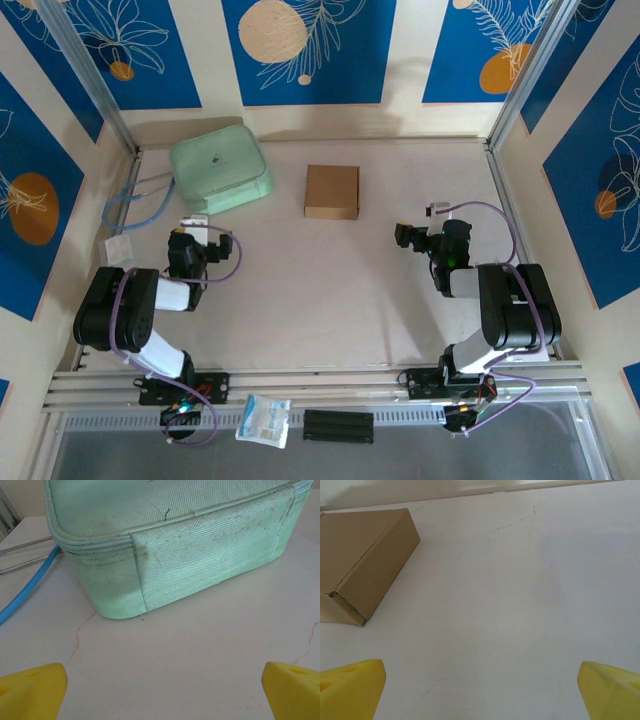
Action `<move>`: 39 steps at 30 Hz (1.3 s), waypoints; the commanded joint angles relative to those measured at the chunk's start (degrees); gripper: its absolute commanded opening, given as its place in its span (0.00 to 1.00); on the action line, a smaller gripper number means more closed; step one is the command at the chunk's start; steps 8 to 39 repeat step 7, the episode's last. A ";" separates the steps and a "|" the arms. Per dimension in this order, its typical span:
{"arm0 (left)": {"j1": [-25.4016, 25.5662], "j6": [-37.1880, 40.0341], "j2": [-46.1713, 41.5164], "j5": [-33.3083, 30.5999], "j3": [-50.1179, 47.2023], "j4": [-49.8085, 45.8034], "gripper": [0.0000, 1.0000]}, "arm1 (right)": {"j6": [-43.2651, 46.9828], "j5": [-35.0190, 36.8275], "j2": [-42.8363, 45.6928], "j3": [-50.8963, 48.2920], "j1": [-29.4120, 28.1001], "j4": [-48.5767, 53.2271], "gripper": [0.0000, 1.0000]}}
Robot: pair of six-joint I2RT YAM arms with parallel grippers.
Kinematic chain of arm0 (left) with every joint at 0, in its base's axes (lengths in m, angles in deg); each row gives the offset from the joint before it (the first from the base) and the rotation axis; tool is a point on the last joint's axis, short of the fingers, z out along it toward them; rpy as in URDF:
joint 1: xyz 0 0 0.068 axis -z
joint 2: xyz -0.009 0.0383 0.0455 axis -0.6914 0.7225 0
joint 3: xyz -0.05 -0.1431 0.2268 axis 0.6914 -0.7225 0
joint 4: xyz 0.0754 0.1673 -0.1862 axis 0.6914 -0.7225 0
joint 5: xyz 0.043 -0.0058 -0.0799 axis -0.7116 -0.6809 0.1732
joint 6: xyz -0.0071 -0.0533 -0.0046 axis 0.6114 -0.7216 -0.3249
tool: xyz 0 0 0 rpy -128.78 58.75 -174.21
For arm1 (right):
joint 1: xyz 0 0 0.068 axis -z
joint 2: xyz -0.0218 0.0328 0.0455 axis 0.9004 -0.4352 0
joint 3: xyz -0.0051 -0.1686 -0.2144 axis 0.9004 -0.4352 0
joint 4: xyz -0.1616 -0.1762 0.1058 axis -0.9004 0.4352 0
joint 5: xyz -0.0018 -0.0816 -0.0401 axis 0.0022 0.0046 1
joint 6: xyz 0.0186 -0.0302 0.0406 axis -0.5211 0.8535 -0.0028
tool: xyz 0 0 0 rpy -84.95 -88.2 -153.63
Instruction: Fold the paper box
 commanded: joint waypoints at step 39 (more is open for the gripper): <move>-0.48 -0.42 -0.18 -0.05 0.77 1.03 0.99 | 0.23 -0.93 0.40 0.29 0.33 -1.05 0.99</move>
